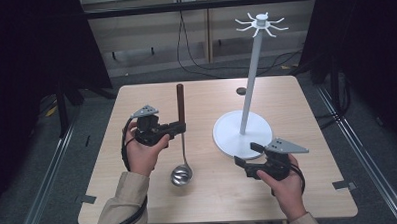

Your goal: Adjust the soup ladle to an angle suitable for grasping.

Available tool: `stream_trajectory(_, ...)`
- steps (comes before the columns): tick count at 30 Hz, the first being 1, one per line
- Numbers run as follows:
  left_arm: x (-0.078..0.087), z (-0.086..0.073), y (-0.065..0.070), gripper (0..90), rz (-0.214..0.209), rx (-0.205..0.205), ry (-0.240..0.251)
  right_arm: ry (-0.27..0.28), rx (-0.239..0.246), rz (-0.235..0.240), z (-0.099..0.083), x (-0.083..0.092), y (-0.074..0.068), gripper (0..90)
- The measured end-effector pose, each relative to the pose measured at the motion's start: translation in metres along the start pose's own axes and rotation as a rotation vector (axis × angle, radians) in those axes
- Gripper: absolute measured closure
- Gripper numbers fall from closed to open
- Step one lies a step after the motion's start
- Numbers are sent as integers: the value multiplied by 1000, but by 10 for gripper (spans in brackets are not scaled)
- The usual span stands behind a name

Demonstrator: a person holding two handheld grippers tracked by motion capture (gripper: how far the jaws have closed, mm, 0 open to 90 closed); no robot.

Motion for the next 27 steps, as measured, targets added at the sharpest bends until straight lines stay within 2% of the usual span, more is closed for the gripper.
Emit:
stream_trajectory(3, -1, 1, 6, 750, -10, -10, 4, 11, 1, 26, 10, -10, -12, 246)
stream_trajectory(8, -2, 1, 10, 750, -23, -13, 6, 31, 3, 42, 20, -16, -19, 278)
stream_trajectory(9, -2, 1, 11, 749, -20, -3, 14, 34, 1, 43, 23, -18, -21, 284)
stream_trajectory(11, -3, 1, 15, 749, -27, -11, 14, 47, -6, 66, 27, -23, -28, 336)
stream_trajectory(14, -5, 2, 19, 749, -30, -4, 18, 42, -16, 80, 29, -27, -34, 351)
stream_trajectory(15, -6, 2, 22, 749, -38, -13, 13, 27, -22, 103, 29, -34, -41, 368)
stream_trajectory(17, -8, 2, 25, 750, -39, -9, 16, 12, -30, 102, 29, -36, -44, 378)
stream_trajectory(18, -9, 2, 26, 749, -43, -7, 22, 3, -59, 112, 28, -42, -49, 428)
stream_trajectory(20, -10, 2, 30, 749, -46, -9, 22, 6, -60, 123, 28, -47, -53, 492)
stream_trajectory(23, -13, 2, 35, 749, -59, -12, 22, 11, -52, 136, 29, -51, -56, 508)
stream_trajectory(27, -17, 3, 42, 749, -66, -8, 29, 15, -64, 137, 31, -59, -62, 587)
Point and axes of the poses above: each handheld gripper's, and its own axes: x roughly backward along the jaws, z roughly out of its top, y roughly to its right, the point moved 5 cm from there along -x, roughly forward along the jaws, and after that the axes turned 1 degree about z, right-handed, at the moved point
